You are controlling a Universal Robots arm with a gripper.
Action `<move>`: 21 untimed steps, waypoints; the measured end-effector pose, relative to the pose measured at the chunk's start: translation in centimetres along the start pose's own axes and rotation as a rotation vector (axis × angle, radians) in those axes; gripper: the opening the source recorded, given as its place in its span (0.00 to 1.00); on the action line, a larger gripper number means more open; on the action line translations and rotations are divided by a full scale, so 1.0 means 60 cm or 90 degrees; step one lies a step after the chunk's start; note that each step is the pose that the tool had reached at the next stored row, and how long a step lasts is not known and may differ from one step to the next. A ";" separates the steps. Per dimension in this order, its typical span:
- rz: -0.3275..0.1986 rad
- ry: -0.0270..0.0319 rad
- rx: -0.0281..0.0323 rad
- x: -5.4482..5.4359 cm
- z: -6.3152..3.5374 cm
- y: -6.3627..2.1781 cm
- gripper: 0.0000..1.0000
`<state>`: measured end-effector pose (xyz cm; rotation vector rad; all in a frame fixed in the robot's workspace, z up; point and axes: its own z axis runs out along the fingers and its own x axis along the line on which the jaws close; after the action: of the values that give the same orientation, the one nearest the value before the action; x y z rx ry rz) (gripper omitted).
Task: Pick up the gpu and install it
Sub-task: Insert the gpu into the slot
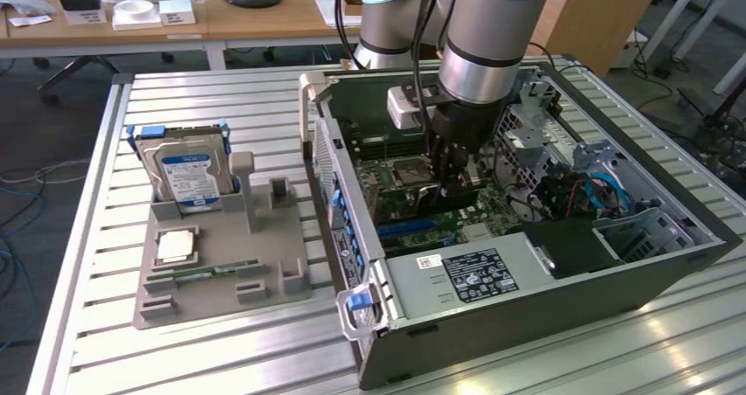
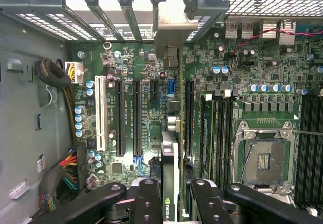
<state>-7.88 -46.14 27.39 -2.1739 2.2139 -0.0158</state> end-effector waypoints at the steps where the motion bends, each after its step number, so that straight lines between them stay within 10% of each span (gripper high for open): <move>1: 0.000 0.0000 -0.0009 0.000 0.000 0.000 0.27; 7: 0.001 0.0002 -0.0083 0.000 0.000 -0.001 0.27; 21: 0.005 0.0003 -0.0083 0.000 0.000 0.003 0.27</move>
<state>-8.08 -46.14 27.38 -2.1720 2.2288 -0.0016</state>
